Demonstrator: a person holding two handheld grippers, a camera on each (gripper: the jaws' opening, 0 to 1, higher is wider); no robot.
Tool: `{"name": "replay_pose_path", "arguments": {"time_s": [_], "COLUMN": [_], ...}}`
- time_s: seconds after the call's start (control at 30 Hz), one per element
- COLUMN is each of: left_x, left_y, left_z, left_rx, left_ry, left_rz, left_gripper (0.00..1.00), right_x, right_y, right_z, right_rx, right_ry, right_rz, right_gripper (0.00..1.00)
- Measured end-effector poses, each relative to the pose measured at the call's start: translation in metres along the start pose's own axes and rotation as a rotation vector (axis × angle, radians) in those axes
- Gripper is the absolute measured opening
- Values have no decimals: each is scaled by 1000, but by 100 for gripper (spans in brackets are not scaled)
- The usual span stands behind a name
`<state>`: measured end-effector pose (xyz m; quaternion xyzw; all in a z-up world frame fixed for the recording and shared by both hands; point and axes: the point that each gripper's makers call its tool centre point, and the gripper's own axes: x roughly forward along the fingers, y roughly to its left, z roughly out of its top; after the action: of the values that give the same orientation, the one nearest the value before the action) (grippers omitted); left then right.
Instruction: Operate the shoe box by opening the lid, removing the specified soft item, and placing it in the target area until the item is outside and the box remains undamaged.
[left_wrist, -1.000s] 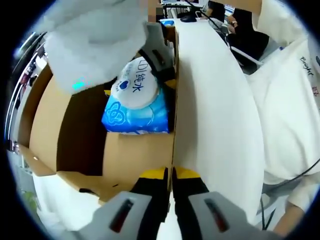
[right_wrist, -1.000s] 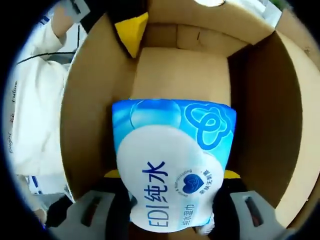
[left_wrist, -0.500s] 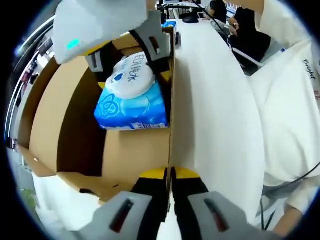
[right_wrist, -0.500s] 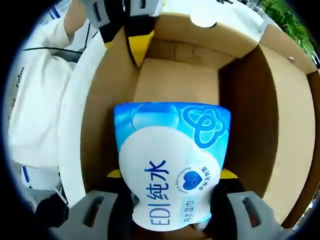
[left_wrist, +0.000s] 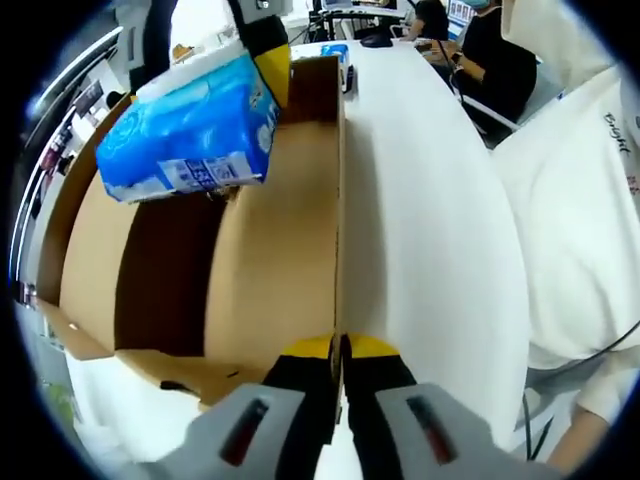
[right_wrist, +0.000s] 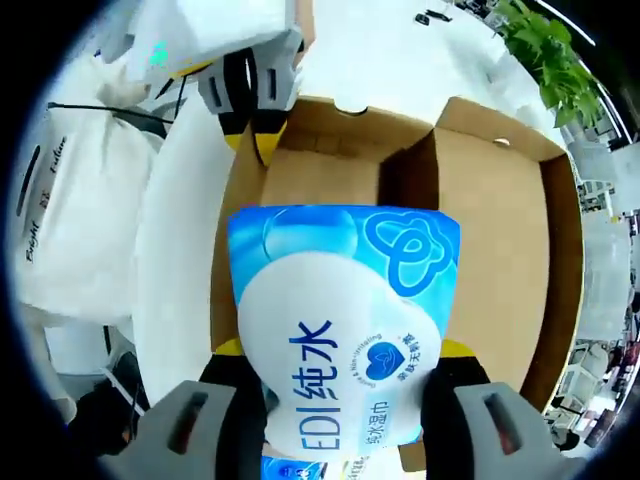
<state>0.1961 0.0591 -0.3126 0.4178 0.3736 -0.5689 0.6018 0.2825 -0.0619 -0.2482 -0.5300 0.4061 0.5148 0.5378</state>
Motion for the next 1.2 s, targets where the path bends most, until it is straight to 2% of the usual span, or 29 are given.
{"name": "replay_pose_path", "arguments": {"time_s": [0.03, 0.13, 0.4, 0.47, 0.57, 0.77, 0.83, 0.9, 1.2], "left_x": [0, -1, -1, -1, -1, 0, 0, 0, 0], "left_y": [1, 2, 9, 10, 10, 5, 6, 6, 6], "left_z": [0, 0, -1, -2, -2, 2, 1, 0, 0], "left_rx": [-1, -4, -3, -7, -12, -6, -7, -6, 0], "left_ry": [1, 1, 4, 6, 7, 11, 14, 13, -1], "left_rz": [-1, 0, -4, -3, 1, -7, -9, -7, 4], "left_gripper": [2, 2, 2, 2, 2, 2, 2, 2, 2], "right_x": [1, 4, -8, -9, -14, -28, -30, -32, -60], "right_y": [4, 1, 7, 3, 1, 4, 3, 5, 7], "right_z": [-1, -5, -18, -21, -28, -46, -52, -64, -106], "right_rx": [22, -27, 5, -13, -8, -11, -48, -55, 38], "right_ry": [5, 34, 44, 36, 45, 36, 37, 63, 75], "right_rz": [18, -3, 31, -1, -12, -24, -46, -61, -71], "right_gripper": [60, 60, 61, 61, 61, 60, 60, 60, 60]}}
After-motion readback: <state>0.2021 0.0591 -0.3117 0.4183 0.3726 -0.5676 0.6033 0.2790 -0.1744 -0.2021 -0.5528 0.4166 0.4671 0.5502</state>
